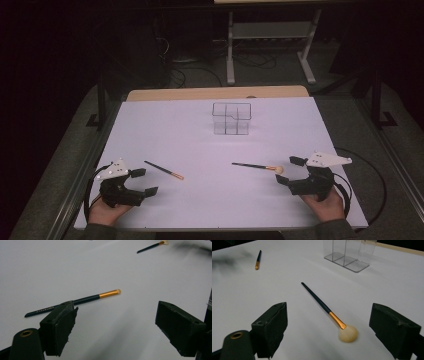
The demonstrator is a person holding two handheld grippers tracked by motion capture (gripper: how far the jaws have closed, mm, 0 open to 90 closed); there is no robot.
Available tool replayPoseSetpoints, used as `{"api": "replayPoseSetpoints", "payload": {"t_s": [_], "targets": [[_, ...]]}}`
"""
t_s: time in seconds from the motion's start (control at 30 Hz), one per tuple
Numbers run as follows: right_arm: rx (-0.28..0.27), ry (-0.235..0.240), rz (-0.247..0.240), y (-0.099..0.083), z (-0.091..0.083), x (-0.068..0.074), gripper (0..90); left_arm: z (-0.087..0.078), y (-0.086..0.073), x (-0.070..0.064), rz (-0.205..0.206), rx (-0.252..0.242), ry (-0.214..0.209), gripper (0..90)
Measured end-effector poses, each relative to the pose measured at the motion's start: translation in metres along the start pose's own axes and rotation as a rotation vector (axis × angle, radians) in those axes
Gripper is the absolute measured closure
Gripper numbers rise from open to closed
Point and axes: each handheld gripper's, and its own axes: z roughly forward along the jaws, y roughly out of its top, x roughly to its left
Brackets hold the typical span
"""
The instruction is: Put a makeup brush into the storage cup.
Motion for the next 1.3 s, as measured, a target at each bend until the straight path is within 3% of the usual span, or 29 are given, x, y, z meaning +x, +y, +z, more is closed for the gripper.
{"api": "replayPoseSetpoints", "payload": {"t_s": [0.43,0.87,1.3], "targets": [[0.007,0.009,-0.002,0.000,-0.001,0.000,14.1,0.000,0.001,-0.001,0.012,0.015,-0.003,15.9],[0.000,-0.015,0.014,-0.002,-0.009,-0.006,14.0,-0.004,0.010,-0.003,0.033,0.009,0.003,15.9],[0.014,-0.015,0.005,0.001,-0.005,-0.008,14.0,-0.001,0.016,0.000,0.021,0.048,-0.037,15.9]]}}
